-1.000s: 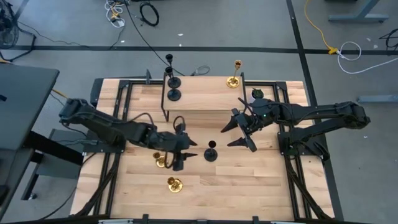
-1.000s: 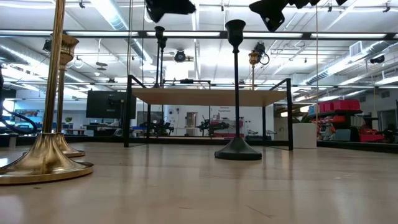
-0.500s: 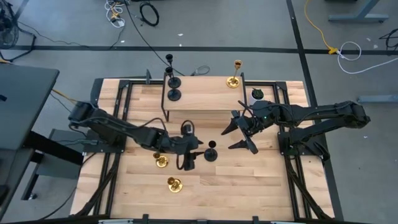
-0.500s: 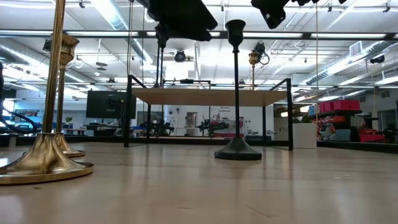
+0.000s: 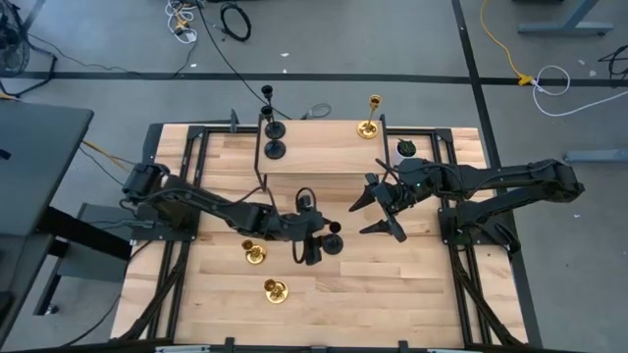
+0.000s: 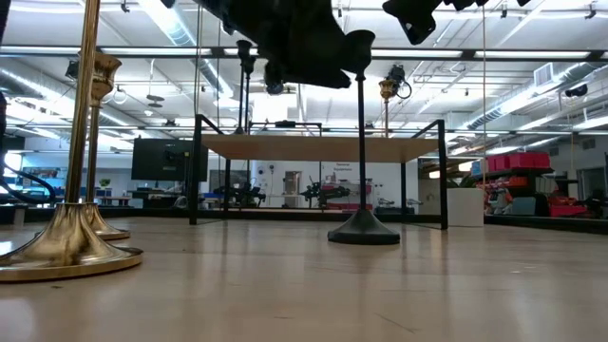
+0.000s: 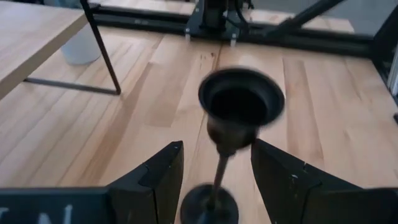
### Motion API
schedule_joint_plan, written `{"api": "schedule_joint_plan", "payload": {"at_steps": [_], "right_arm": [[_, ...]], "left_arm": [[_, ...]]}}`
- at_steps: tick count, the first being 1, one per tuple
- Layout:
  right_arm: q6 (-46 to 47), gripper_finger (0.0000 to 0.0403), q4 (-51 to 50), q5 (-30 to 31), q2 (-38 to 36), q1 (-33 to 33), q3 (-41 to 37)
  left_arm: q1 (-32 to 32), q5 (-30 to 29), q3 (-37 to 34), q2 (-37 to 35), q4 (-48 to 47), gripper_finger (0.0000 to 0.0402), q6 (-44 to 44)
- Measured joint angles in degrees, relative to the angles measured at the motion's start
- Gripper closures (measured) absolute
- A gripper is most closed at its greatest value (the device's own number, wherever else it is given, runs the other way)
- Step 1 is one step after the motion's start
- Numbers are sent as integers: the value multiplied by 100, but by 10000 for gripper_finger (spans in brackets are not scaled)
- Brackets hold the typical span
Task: Pick & Place candle stick holders
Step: Put the black candle holder on the shelf aligned with the black candle holders
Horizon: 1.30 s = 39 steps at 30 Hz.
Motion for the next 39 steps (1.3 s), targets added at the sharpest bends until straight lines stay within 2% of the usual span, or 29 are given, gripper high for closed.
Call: {"api": "schedule_joint_plan", "payload": {"at_steps": [7, 19, 24, 33, 39], "right_arm": [[-45, 99, -6, 2, 0, 0, 0], [-63, 99, -58, 129, 0, 0, 0], [-65, 99, -65, 129, 0, -2, 0], [-81, 99, -78, 129, 0, 0, 0], [-80, 99, -78, 129, 0, 0, 0]], "left_arm": [[61, 60, 4, 157, 460, 211, -1], [111, 157, 0, 387, 722, 219, -1], [113, 256, 0, 387, 758, 253, 0], [120, 342, 0, 385, 754, 366, 24], [120, 439, 0, 383, 757, 369, 83]]}}
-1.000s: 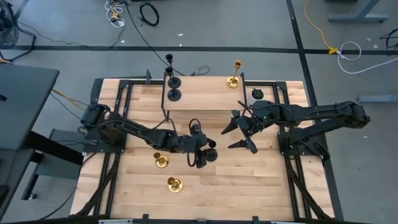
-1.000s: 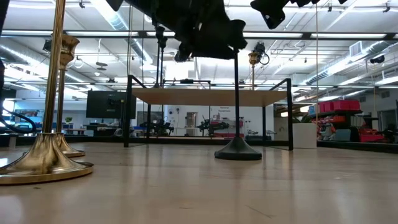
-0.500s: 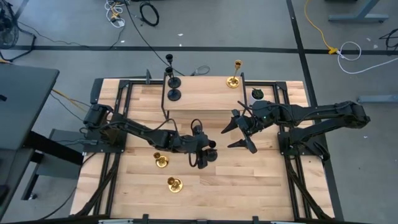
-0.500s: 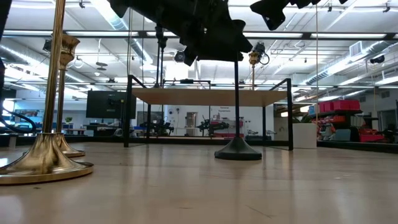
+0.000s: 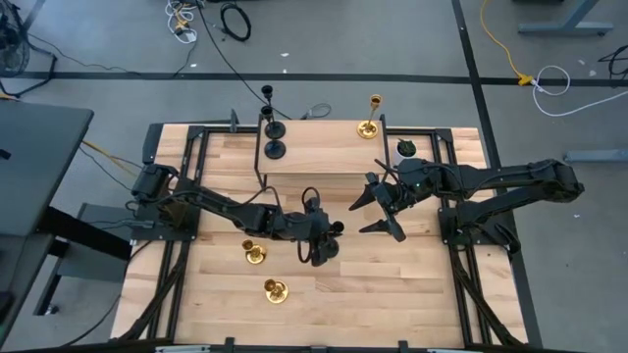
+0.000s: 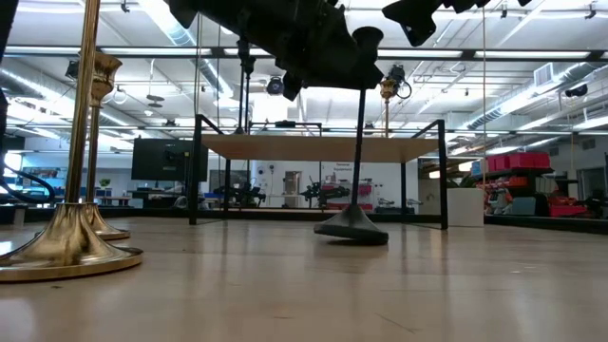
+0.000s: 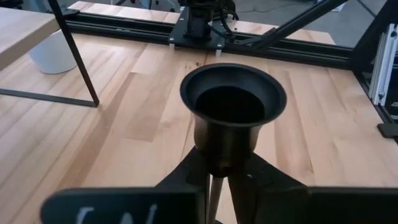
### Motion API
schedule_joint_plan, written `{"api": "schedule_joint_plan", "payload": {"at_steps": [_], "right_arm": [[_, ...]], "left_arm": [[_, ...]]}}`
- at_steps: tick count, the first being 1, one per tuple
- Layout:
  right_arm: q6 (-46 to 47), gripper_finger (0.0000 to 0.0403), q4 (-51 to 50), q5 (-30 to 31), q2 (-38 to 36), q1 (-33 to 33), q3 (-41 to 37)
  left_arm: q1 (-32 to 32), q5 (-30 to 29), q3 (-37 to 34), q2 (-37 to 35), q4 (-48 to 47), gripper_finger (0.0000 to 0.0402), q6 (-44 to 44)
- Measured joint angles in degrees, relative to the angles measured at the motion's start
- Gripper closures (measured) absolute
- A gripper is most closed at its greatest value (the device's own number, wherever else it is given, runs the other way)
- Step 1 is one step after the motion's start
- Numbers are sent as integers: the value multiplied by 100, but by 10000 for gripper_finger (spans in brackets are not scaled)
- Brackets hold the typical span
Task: Pick & Place candle stick holders
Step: Put the black candle holder on the shelf aligned with the black candle holders
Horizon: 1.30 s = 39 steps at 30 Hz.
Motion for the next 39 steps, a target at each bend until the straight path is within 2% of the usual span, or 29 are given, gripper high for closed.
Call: {"api": "schedule_joint_plan", "payload": {"at_steps": [10, 15, 22, 31, 39], "right_arm": [[15, 99, -24, -2, 0, 0, 0], [15, 99, -52, 0, 0, 0, 0], [13, 99, -60, 0, 2, -1, 0], [-26, 99, -44, 0, 2, -2, 0], [-31, 99, -35, 0, 2, -1, 0]], "left_arm": [[-106, -164, 0, -344, -438, 369, 72], [-168, -602, 0, -950, -1123, 369, 136], [-181, -876, 4, -1977, -1876, 369, 221], [-181, -1846, 4, -3118, -2788, 369, 305], [-136, -2482, 4, -3794, -3245, 369, 511]]}}
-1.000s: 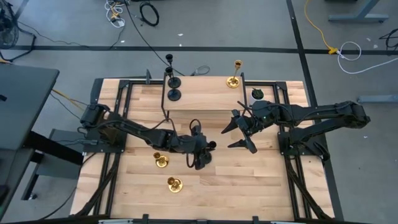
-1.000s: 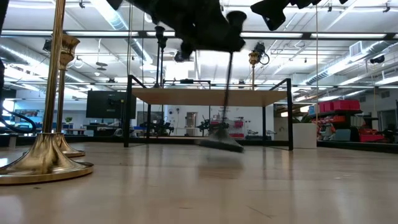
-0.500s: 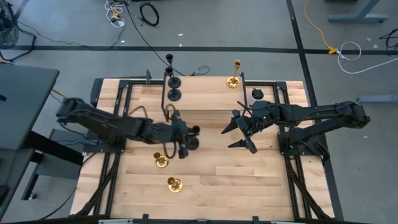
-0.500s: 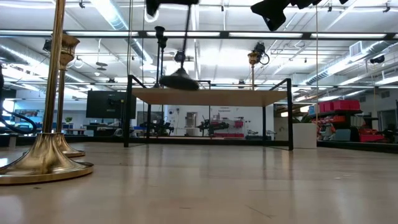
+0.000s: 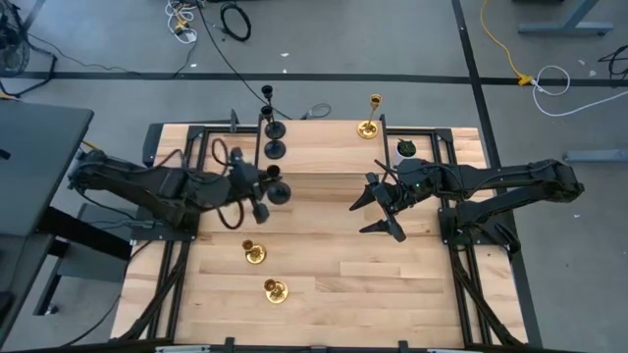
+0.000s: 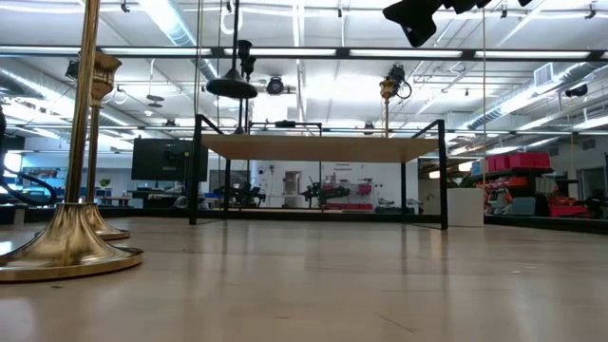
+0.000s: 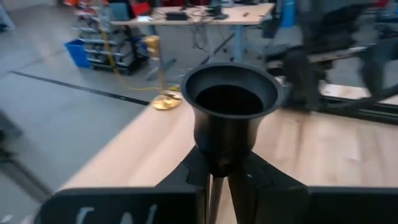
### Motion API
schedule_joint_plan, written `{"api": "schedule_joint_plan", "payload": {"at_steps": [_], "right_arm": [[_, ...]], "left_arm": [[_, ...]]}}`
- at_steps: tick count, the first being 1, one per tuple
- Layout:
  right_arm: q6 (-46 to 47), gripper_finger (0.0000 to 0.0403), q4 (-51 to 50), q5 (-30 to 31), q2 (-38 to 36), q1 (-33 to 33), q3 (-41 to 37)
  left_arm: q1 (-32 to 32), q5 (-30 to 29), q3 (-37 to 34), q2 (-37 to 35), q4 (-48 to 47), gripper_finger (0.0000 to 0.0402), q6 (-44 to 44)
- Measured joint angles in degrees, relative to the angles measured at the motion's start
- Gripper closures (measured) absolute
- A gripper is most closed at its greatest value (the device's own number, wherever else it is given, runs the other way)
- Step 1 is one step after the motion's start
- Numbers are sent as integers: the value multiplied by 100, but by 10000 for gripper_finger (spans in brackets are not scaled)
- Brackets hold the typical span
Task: Pick & Place candle stick holders
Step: Put the black candle holder on the shelf aligned with the black candle holders
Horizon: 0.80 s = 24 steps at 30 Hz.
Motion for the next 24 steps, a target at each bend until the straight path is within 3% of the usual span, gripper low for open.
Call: {"api": "schedule_joint_plan", "payload": {"at_steps": [8, 24], "right_arm": [[-68, 99, 72, 1, 0, 1, 0], [-39, 99, 79, 2, 0, 1, 0]], "left_arm": [[531, -243, 0, -182, -336, 369, 81], [1701, 902, 0, -182, -337, 369, 234]]}}
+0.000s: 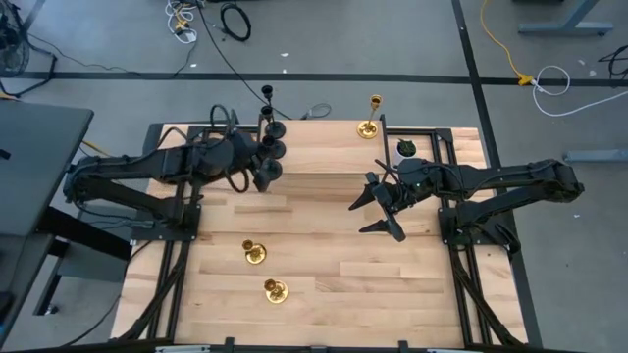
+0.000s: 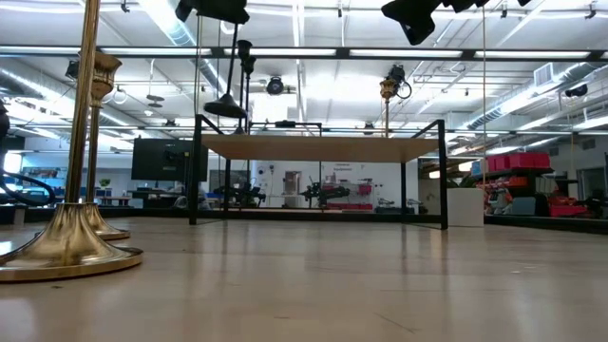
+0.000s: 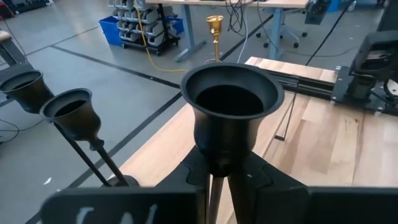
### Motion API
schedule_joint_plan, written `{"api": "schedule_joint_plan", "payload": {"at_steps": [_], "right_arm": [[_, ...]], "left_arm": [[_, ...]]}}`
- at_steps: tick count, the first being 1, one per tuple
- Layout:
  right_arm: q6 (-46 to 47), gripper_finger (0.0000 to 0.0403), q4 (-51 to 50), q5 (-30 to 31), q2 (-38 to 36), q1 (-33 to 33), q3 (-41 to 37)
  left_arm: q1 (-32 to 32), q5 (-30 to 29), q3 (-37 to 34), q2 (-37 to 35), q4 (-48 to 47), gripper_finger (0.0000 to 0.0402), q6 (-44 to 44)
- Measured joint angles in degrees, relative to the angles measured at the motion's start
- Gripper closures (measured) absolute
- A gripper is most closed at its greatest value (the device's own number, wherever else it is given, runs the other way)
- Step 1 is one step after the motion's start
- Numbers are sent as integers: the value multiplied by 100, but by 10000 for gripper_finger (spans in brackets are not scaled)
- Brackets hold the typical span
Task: Pick & Place candle stick holders
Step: Put the black candle holder on the shelf aligned with the black candle holders
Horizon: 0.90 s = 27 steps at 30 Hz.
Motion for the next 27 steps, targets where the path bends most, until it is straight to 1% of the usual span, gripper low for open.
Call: {"api": "schedule_joint_plan", "payload": {"at_steps": [9, 19, 27], "right_arm": [[-44, 99, 2, 0, 0, 0, 0], [-46, 99, 2, 0, 0, -1, 0], [-46, 99, 4, 61, 0, 0, 0]], "left_arm": [[472, 622, 0, 5, 143, 369, 78], [860, 1150, -2, 13, 163, 369, 143], [1255, 1407, -296, 15, 241, 369, 120]]}}
